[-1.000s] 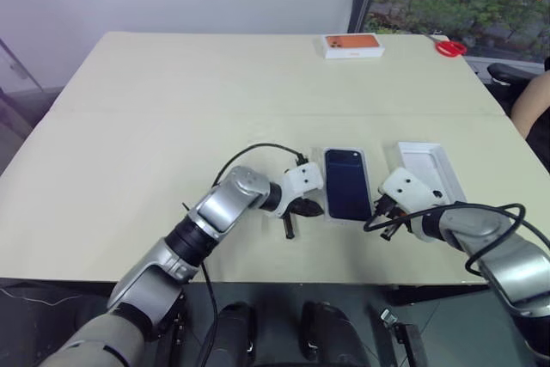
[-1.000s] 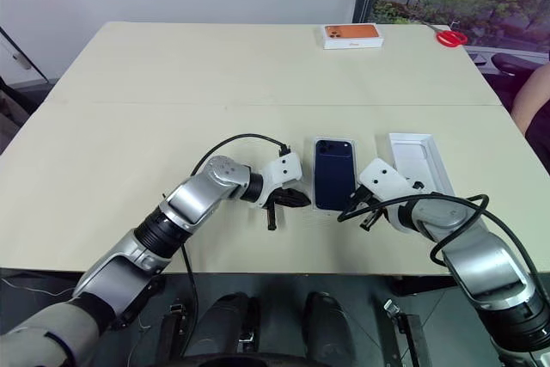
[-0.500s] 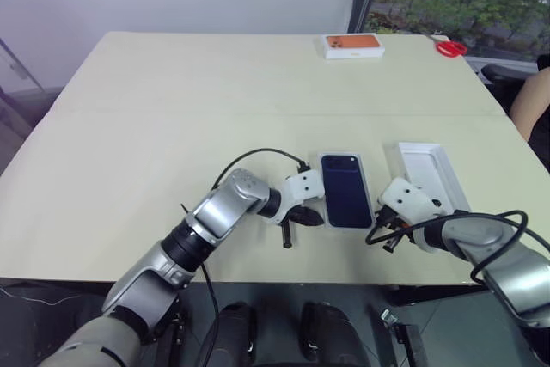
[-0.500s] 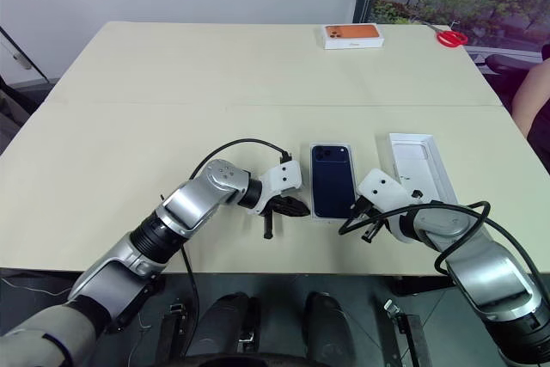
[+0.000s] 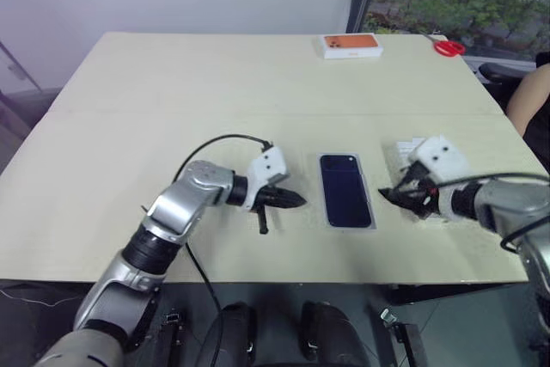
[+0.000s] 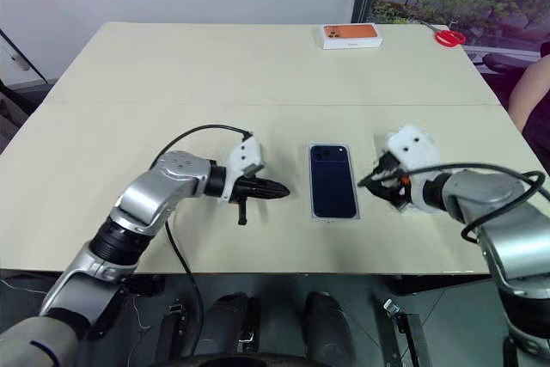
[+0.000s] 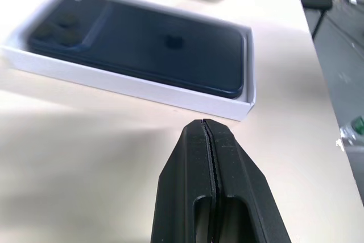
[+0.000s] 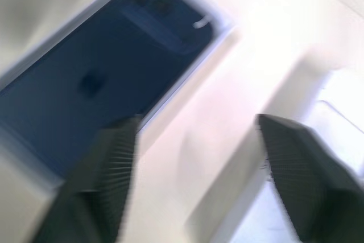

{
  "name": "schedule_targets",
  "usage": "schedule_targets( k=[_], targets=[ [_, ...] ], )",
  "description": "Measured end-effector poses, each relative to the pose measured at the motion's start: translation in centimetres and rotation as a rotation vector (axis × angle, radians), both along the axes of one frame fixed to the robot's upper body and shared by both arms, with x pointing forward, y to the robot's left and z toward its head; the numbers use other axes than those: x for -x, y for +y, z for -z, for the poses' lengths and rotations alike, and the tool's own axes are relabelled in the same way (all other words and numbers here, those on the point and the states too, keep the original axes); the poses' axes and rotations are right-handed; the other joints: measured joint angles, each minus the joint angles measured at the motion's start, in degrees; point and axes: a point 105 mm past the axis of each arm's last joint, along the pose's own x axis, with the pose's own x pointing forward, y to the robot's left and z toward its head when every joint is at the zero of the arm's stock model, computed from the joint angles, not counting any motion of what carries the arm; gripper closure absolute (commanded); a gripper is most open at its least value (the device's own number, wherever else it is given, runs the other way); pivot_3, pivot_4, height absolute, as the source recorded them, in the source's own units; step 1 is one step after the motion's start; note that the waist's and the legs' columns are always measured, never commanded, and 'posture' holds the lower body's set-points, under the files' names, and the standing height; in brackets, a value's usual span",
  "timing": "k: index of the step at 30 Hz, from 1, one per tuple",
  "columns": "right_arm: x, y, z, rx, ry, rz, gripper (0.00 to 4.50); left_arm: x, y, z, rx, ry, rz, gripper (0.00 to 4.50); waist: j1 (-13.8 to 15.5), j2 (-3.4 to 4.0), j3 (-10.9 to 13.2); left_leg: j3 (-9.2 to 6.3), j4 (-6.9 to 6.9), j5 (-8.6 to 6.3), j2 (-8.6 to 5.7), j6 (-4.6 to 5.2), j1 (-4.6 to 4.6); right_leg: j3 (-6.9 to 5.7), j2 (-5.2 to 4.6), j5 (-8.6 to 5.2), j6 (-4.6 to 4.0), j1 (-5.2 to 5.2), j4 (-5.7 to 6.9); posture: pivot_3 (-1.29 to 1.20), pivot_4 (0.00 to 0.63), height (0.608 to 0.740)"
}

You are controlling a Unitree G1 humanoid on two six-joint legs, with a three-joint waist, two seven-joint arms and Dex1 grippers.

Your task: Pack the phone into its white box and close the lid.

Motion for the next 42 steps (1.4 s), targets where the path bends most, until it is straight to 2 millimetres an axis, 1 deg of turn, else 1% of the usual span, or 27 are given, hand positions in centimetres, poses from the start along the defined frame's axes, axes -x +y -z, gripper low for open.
schedule_targets(
  k=[3,7,10,11,15,16,18,19,21,23,24,26,29,30,33,34,35,36,37,39,41,42],
  targets=[
    [-0.8,-1.1,0.7,-0.037,0.070,0.132,1.11,-0.2,1.3,-0.9,0.038,-0.065,0.002,4.50,0.2,0.00,0.0,0.02,0.00,0.00,-0.04,0.00,-0.03,0.02,-0.06,-0.04,-0.11,0.00,-0.03,0.00,0.150,0.740],
    [-1.4,-2.6,2.3,-0.105,0.209,0.289,1.11,0.4,2.1,-1.9,0.112,-0.166,0.073,4.50,0.2,0.02,0.0,0.06,0.00,0.00,-0.08,-0.01,-0.04,0.05,-0.19,-0.04,-0.12,-0.01,-0.03,0.00,0.150,0.740],
    [-1.3,-3.5,3.0,-0.111,0.250,0.346,1.11,0.3,3.1,-1.8,0.114,-0.174,0.065,4.50,0.1,0.03,0.0,0.05,-0.01,0.00,-0.08,0.00,-0.04,0.03,-0.14,-0.03,-0.11,-0.01,-0.02,0.00,0.150,0.740],
    [-1.3,-3.7,3.2,-0.122,0.263,0.354,1.11,0.4,3.2,-1.9,0.132,-0.173,0.069,4.50,0.0,0.02,0.0,0.05,0.00,0.00,-0.08,0.00,-0.02,0.02,-0.08,0.06,0.05,0.01,-0.02,0.00,0.150,0.740],
    [-1.2,-4.4,4.5,-0.152,0.327,0.396,1.11,0.9,3.5,-1.5,0.158,-0.155,0.061,4.50,-0.1,0.03,0.0,0.05,-0.01,0.00,-0.07,0.00,-0.02,0.02,-0.07,0.07,0.09,0.00,0.00,0.00,0.150,0.740],
    [-1.2,-4.4,4.6,-0.154,0.331,0.398,1.35,0.9,3.5,-1.6,0.160,-0.157,0.060,4.50,-0.1,0.03,0.0,0.06,-0.01,0.00,-0.07,0.01,-0.02,0.02,-0.06,0.08,0.09,0.00,0.00,0.00,0.150,0.740],
    [-1.2,-4.4,4.9,-0.158,0.336,0.413,1.96,0.8,3.4,-1.7,0.168,-0.163,0.054,4.50,-0.2,0.03,0.0,0.06,-0.01,0.00,-0.07,0.01,-0.02,0.02,-0.05,0.08,0.10,0.01,0.01,0.00,0.150,0.740],
    [-1.3,-4.5,4.9,-0.156,0.333,0.421,2.39,0.8,3.3,-1.7,0.171,-0.163,0.050,4.50,-0.2,0.04,0.0,0.06,-0.01,0.00,-0.07,0.01,-0.02,0.02,-0.05,0.08,0.10,0.00,0.01,0.00,0.150,0.740],
    [-1.3,-4.7,4.9,-0.171,0.332,0.436,3.42,0.7,3.2,-1.7,0.180,-0.164,0.045,4.50,-0.3,0.03,0.0,0.06,-0.01,0.00,-0.07,0.01,-0.02,0.02,-0.04,0.08,0.11,0.01,0.00,0.00,0.150,0.740],
    [-1.3,-4.4,4.9,-0.186,0.335,0.423,4.38,0.7,3.1,-1.8,0.187,-0.162,0.043,4.50,-0.4,0.03,0.0,0.06,-0.01,0.00,-0.06,0.01,-0.02,0.01,-0.03,0.08,0.11,0.01,0.01,0.00,0.150,0.740],
    [-1.3,-4.3,4.9,-0.190,0.337,0.418,4.45,0.7,3.1,-1.8,0.191,-0.161,0.043,4.50,-0.5,0.03,0.0,0.06,-0.01,0.00,-0.06,0.01,-0.02,0.01,-0.03,0.08,0.11,0.01,0.01,0.00,0.150,0.740],
    [-1.4,-4.0,4.7,-0.211,0.334,0.405,4.45,0.8,3.1,-1.9,0.198,-0.158,0.044,4.50,-0.8,0.03,0.0,0.05,-0.01,0.00,-0.06,0.01,-0.02,0.01,-0.03,0.08,0.12,0.01,0.02,0.00,0.150,0.740],
    [-1.7,-3.3,3.7,-0.252,0.308,0.372,4.45,0.8,3.3,-1.7,0.195,-0.156,0.038,4.50,-1.3,0.05,0.0,0.05,-0.01,0.00,-0.06,0.01,-0.02,0.02,-0.03,0.09,0.12,0.00,0.02,0.00,0.150,0.740],
    [-2.0,-2.5,2.3,-0.289,0.267,0.323,4.45,0.6,3.5,-1.7,0.188,-0.156,0.027,4.50,-1.7,0.10,0.0,0.06,-0.02,-0.01,-0.04,0.01,-0.02,0.03,0.00,0.09,0.13,-0.02,0.03,0.00,0.150,0.740],
    [-2.4,-0.5,-0.7,-0.345,0.176,0.207,4.45,0.2,4.2,-1.9,0.187,-0.167,-0.002,4.50,-1.8,0.11,0.0,0.01,-0.04,-0.02,0.07,0.03,0.00,0.00,0.12,0.09,0.13,-0.01,0.04,0.00,0.150,0.740],
    [-2.4,0.6,-1.4,-0.398,0.168,0.150,4.45,-0.1,4.7,-1.7,0.181,-0.168,-0.021,4.50,-1.8,0.11,0.0,0.00,-0.05,-0.02,0.09,0.03,0.00,0.00,0.15,0.09,0.13,-0.02,0.04,0.00,0.150,0.740],
    [-2.2,2.8,-2.2,-0.487,0.171,0.047,4.45,-0.7,5.7,-1.4,0.164,-0.164,-0.066,4.50,-2.0,0.11,0.0,0.00,-0.06,-0.02,0.15,0.03,0.02,0.02,0.20,0.10,0.13,-0.01,0.05,0.00,0.150,0.740],
    [-2.0,3.9,-2.4,-0.524,0.178,-0.004,4.45,-1.0,6.1,-1.3,0.156,-0.165,-0.088,4.50,-2.1,0.11,0.0,0.00,-0.06,-0.02,0.15,0.03,0.02,0.02,0.21,0.10,0.13,-0.02,0.07,0.00,0.150,0.740],
    [-1.7,5.8,-2.8,-0.608,0.193,-0.087,4.45,-1.6,7.0,-1.1,0.146,-0.172,-0.128,4.50,-2.3,0.11,0.0,-0.03,-0.08,-0.02,0.17,0.03,0.03,0.03,0.22,0.10,0.13,-0.02,0.09,0.00,0.150,0.740],
    [-0.7,8.9,-3.1,-0.721,0.239,-0.206,4.45,-2.3,7.8,-1.0,0.135,-0.179,-0.174,4.50,-2.4,0.14,0.0,-0.06,-0.08,-0.02,0.15,0.03,-0.02,0.03,0.15,0.10,0.12,-0.03,0.08,0.00,0.150,0.740],
    [0.1,10.5,-2.9,-0.808,0.278,-0.223,4.45,-2.7,8.5,-1.0,0.132,-0.185,-0.208,4.50,-2.2,0.11,0.0,-0.08,-0.09,-0.02,0.09,0.03,-0.08,-0.02,-0.05,0.10,0.13,-0.03,-0.01,0.00,0.150,0.740],
    [0.3,11.7,-2.8,-0.905,0.304,-0.205,4.45,-3.1,9.1,-1.1,0.131,-0.191,-0.236,4.50,-2.4,0.06,0.0,-0.01,-0.09,-0.02,0.07,0.04,-0.07,0.01,-0.09,0.10,0.13,-0.01,-0.03,0.00,0.150,0.740]
  ],
)
